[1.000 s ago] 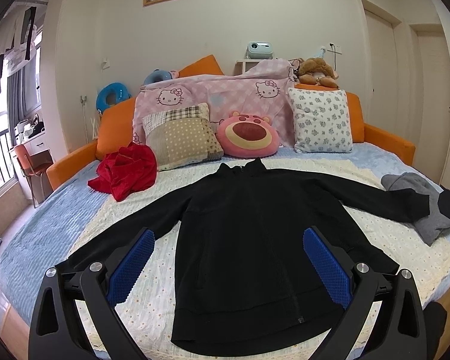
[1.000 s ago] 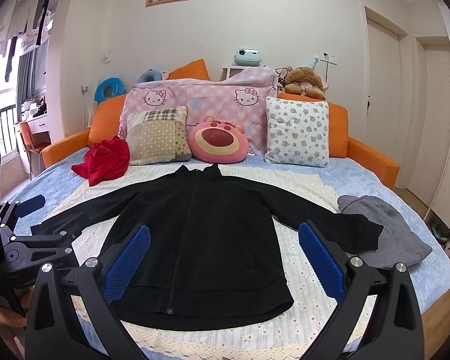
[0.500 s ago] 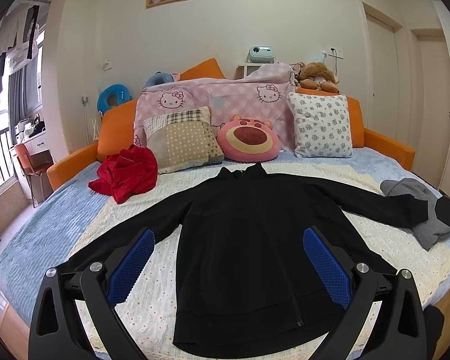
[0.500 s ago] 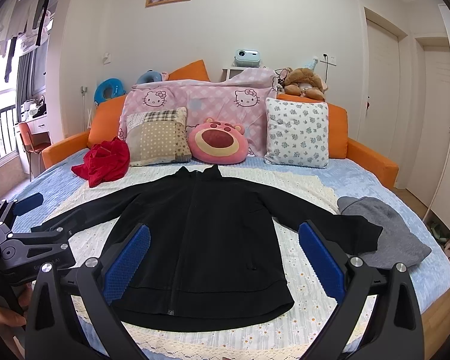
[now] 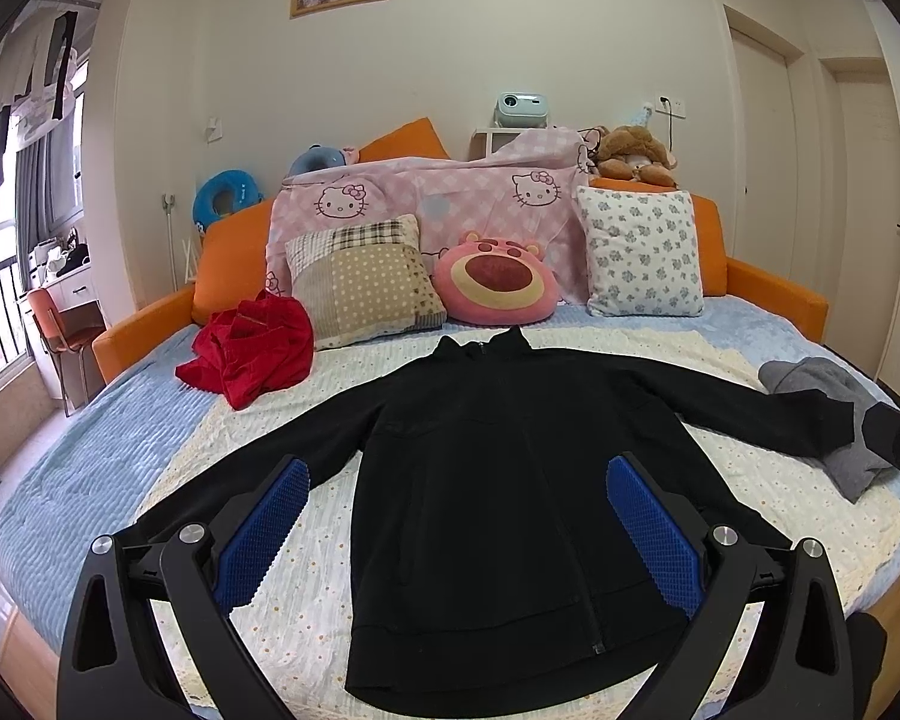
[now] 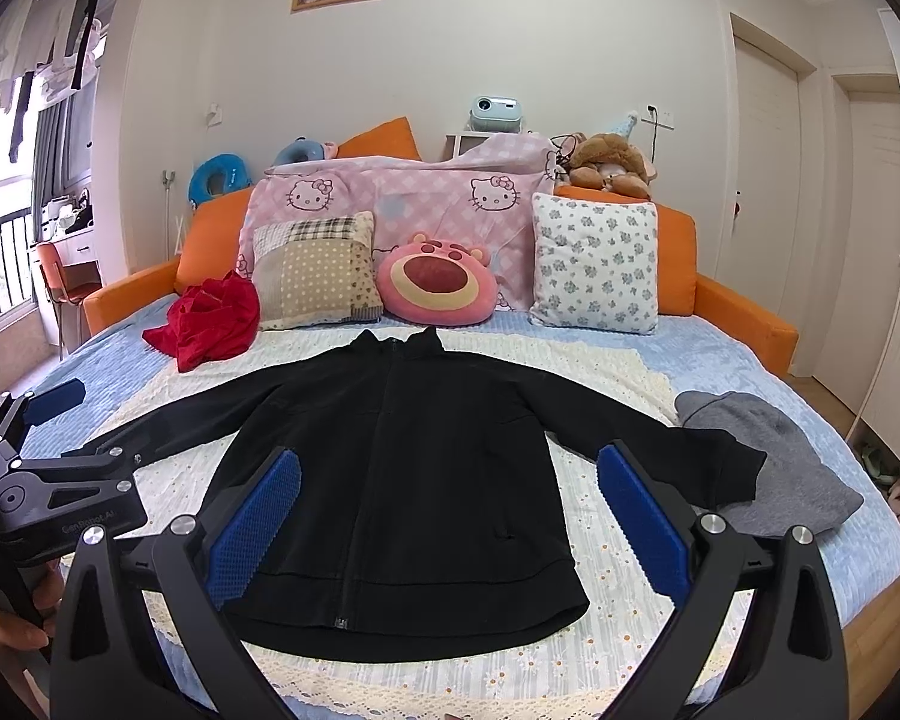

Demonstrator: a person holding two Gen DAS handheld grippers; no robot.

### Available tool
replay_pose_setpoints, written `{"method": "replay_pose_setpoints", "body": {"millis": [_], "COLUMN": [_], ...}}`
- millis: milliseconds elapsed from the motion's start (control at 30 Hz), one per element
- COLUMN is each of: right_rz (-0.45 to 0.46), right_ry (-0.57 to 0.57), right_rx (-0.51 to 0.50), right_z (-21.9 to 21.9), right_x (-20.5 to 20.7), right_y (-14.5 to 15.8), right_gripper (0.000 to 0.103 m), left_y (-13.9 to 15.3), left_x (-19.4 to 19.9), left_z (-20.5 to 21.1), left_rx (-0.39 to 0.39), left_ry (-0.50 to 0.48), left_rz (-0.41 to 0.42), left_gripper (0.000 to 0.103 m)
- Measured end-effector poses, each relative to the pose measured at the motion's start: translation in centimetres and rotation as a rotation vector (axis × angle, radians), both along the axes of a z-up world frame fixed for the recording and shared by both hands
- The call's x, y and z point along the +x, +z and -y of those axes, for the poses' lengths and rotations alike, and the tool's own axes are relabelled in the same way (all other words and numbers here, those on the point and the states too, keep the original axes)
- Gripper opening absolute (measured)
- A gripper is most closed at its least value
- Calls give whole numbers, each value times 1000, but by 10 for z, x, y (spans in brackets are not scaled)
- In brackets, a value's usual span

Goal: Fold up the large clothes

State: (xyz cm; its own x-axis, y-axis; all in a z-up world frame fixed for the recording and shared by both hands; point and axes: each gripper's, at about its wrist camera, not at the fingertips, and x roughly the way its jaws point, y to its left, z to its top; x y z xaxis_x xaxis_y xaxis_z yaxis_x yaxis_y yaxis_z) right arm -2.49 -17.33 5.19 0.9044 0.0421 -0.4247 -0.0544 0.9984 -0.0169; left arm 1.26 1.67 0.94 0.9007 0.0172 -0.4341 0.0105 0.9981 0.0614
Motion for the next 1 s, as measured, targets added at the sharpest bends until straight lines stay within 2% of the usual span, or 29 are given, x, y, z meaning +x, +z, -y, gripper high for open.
{"method": "replay_pose_setpoints", "body": {"millis": [1000], "right_rz": [-8], "right_ry": [-1], "right_rx": [-3], "right_z": [1], "right_x": [3], "right_y": [-6], "right_gripper": [98], "left_y": [4], "left_x": [0], "left_z": [3], "left_rx": [-1], "left_ry": [1], "left_rz": [-7], "left_gripper": [101]}}
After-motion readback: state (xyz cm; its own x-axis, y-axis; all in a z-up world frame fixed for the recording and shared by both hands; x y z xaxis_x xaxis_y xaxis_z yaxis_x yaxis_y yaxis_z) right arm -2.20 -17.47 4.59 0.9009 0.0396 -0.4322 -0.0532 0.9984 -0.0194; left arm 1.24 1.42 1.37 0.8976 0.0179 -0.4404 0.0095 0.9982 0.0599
